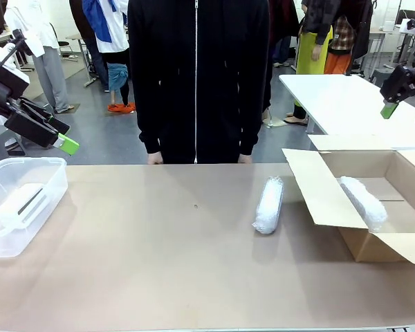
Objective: Separate and place wrapped and unwrapped clocks.
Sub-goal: Pick up the Digital clock indicated by the person.
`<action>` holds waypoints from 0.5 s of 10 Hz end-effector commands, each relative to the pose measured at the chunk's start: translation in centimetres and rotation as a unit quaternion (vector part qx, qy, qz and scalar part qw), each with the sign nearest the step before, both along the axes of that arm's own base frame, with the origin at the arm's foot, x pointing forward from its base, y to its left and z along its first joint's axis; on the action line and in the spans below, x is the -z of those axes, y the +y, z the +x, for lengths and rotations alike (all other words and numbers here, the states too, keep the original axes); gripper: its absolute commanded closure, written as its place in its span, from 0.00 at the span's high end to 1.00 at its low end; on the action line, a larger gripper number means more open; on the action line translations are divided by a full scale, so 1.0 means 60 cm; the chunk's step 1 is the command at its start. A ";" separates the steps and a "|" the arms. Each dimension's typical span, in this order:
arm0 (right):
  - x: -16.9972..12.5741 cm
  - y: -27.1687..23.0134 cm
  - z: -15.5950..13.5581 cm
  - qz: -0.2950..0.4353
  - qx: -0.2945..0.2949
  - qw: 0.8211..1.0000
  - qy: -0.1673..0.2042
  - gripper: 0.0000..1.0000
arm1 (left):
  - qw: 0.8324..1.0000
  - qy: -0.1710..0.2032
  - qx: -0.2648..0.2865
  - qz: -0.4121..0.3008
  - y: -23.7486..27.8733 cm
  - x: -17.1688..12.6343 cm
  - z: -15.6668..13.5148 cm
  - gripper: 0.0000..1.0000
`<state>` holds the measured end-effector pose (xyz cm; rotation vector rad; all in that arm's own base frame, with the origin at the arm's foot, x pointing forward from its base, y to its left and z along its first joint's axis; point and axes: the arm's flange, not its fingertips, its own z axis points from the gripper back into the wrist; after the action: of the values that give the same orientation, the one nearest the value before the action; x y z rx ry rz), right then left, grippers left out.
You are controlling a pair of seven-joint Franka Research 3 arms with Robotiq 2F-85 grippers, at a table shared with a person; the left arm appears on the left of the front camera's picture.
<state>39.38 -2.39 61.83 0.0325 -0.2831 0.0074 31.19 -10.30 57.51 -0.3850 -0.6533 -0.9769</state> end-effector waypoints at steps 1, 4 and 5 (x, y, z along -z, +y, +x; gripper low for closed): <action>0.007 0.000 0.003 0.012 -0.009 1.000 -0.007 1.00 | 1.000 -0.004 -0.004 0.000 -0.001 0.000 0.002 1.00; 0.007 0.000 0.003 0.012 -0.009 1.000 -0.007 1.00 | 1.000 -0.004 -0.004 0.000 -0.001 0.000 0.002 1.00; 0.007 0.000 0.003 0.012 -0.009 1.000 -0.007 1.00 | 1.000 -0.004 -0.004 0.000 -0.001 0.000 0.002 1.00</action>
<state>39.38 -2.39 61.83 0.0325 -0.2831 0.0077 31.19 -10.30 57.51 -0.3850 -0.6533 -0.9769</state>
